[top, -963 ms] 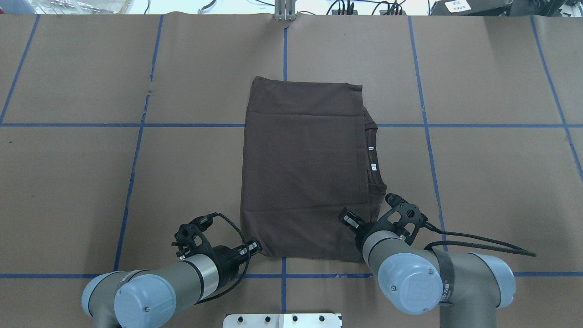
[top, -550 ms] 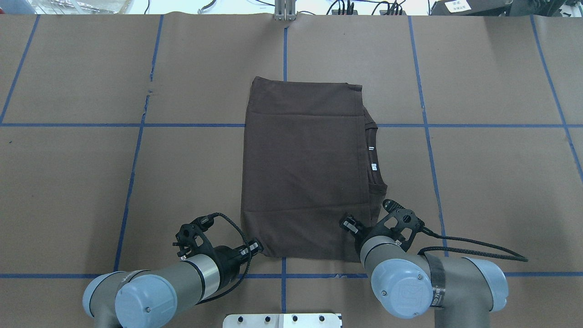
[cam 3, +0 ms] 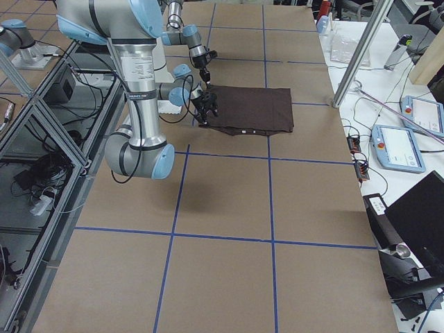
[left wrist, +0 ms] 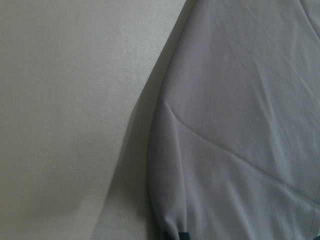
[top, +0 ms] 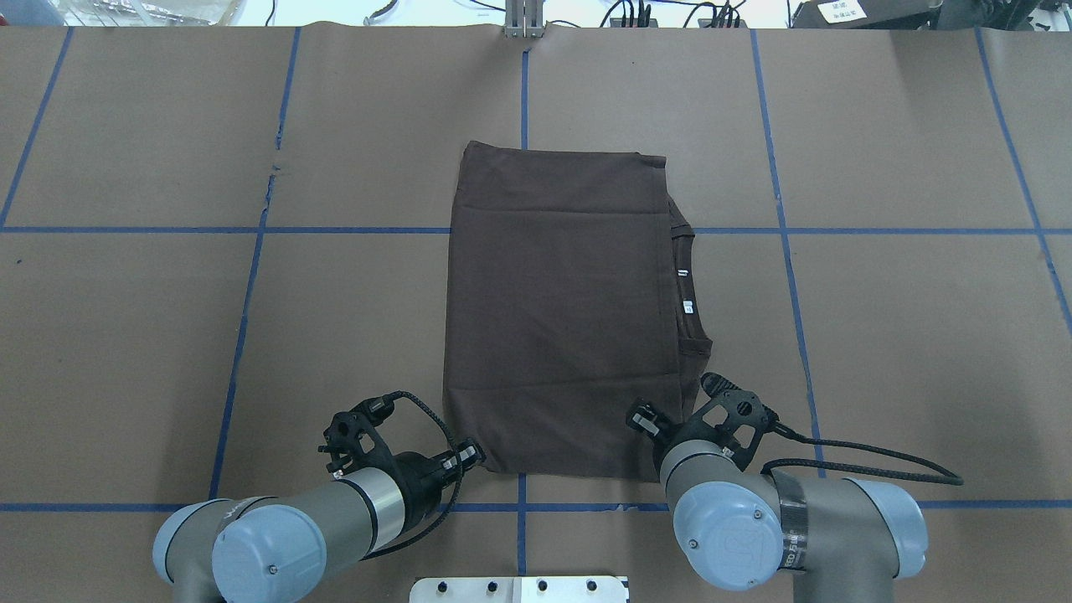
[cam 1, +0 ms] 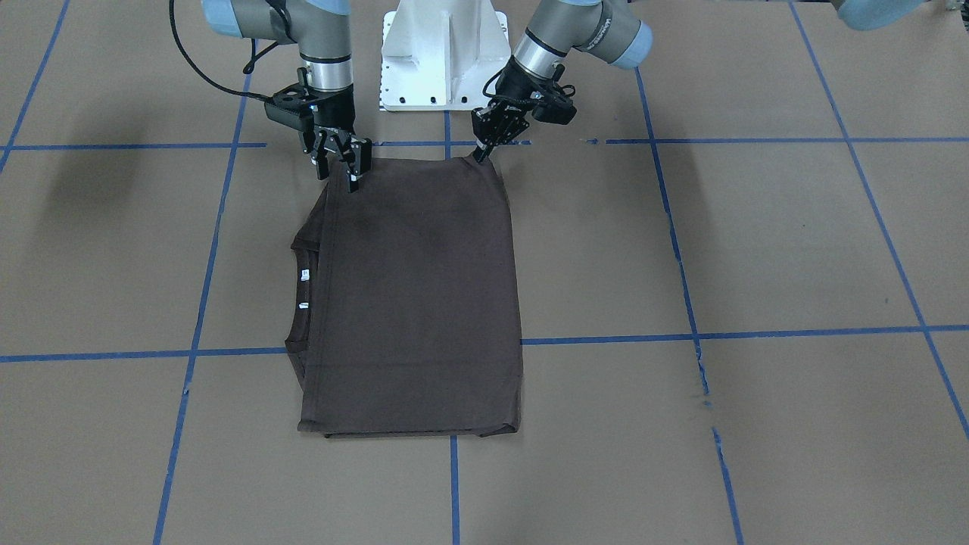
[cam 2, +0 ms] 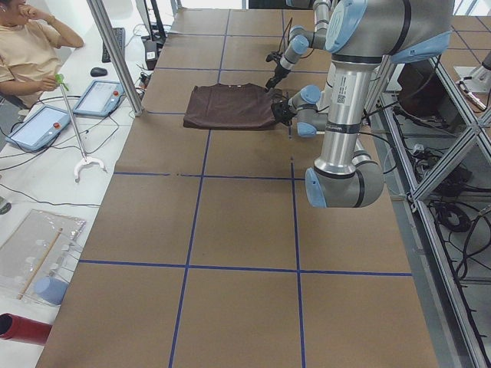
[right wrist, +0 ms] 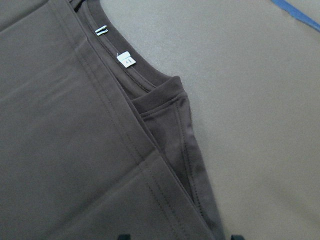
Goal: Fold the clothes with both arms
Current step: 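Grasp the shirt edge nearest the robot with both grippers, then lift the near edge with both grippers and fold it toward the far edge, then lower the folded edge onto the shirt with both grippers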
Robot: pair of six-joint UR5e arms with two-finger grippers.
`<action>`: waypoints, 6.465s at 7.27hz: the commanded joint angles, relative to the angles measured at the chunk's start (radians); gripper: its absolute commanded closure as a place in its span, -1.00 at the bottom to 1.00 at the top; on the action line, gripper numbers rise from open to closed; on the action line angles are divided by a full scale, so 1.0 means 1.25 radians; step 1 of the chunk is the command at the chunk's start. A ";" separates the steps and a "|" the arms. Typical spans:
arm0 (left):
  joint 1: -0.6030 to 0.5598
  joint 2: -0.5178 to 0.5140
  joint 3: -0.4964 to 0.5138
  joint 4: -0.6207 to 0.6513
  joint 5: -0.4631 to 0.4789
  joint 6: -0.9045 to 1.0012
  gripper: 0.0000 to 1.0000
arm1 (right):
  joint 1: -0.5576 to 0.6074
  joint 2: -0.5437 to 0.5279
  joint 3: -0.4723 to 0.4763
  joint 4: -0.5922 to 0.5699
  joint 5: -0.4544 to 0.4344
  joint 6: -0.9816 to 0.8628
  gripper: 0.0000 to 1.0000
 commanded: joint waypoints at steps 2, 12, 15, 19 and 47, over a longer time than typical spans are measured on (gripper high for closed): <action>0.000 0.000 0.000 0.000 0.000 0.000 1.00 | -0.005 0.000 -0.010 -0.001 -0.009 0.000 -0.47; 0.001 -0.001 -0.002 0.000 0.001 0.000 1.00 | -0.006 0.014 -0.013 -0.001 -0.029 0.059 1.00; -0.011 0.043 -0.216 0.124 -0.036 0.045 1.00 | -0.004 0.032 0.079 0.001 -0.026 0.057 1.00; 0.006 0.040 -0.541 0.490 -0.086 -0.002 1.00 | -0.130 0.024 0.349 -0.152 -0.026 0.058 1.00; -0.335 -0.114 0.054 0.316 -0.155 0.366 -1.00 | 0.211 0.251 -0.194 0.071 0.149 -0.259 -1.00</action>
